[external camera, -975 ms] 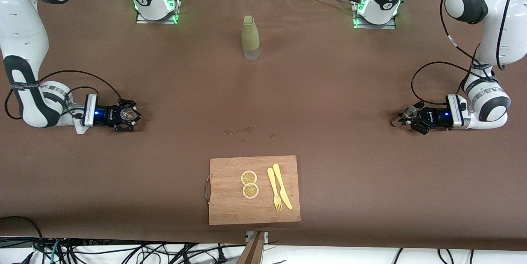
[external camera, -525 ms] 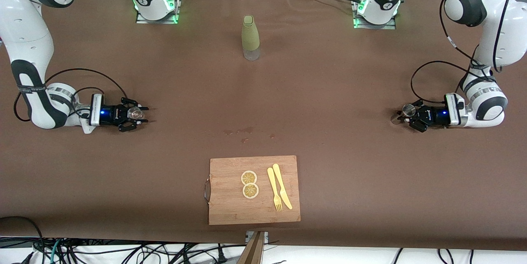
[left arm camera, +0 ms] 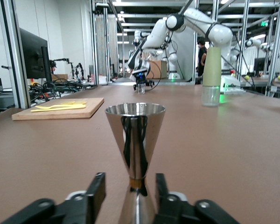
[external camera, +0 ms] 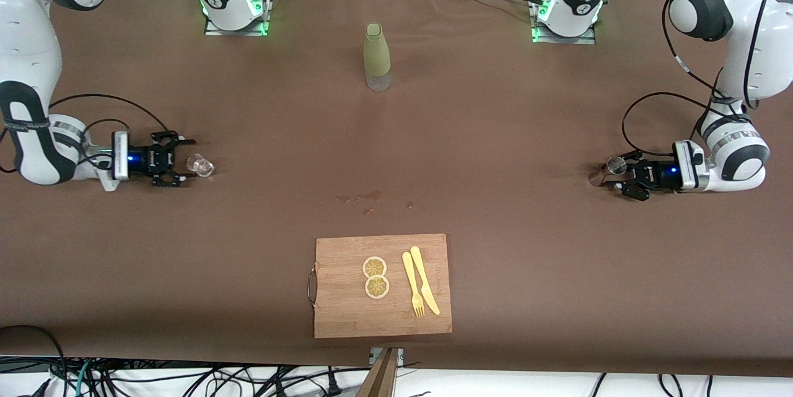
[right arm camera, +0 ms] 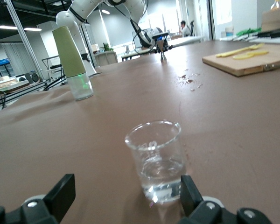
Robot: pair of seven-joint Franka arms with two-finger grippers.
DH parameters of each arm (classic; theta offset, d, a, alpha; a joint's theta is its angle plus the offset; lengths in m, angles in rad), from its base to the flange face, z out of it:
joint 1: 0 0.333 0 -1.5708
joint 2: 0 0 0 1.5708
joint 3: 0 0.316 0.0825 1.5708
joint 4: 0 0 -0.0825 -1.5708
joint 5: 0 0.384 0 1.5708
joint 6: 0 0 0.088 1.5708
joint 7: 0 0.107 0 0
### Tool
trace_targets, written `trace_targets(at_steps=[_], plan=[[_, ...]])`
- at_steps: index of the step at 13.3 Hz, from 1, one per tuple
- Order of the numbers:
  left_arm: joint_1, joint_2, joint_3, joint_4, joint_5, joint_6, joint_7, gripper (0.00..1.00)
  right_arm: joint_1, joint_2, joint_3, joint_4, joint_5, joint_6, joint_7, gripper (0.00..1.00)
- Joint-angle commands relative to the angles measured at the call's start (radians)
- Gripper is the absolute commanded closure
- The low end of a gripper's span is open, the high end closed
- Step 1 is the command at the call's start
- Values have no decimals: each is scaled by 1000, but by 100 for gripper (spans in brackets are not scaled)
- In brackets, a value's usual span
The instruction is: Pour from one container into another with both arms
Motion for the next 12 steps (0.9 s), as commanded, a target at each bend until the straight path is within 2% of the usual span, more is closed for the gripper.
trace_targets(at_steps=[1, 3, 5, 7, 12], plan=[[0, 9, 17, 85, 83, 25, -4, 0, 0, -104, -30, 4, -94, -35, 161, 0], [-5, 1, 18, 163, 173, 25, -238, 0, 0, -152, -31, 22, -151, -46, 270, 0], [-17, -26, 20, 251, 260, 27, -490, 0, 12, -181, -29, 36, -162, -61, 374, 0], [-42, -97, 19, 311, 378, 24, -798, 0, 42, -242, -27, 53, -217, -54, 538, 0], [-172, -316, 15, 319, 587, 12, -1567, 0, 145, -391, -27, 100, -370, -52, 943, 0]])
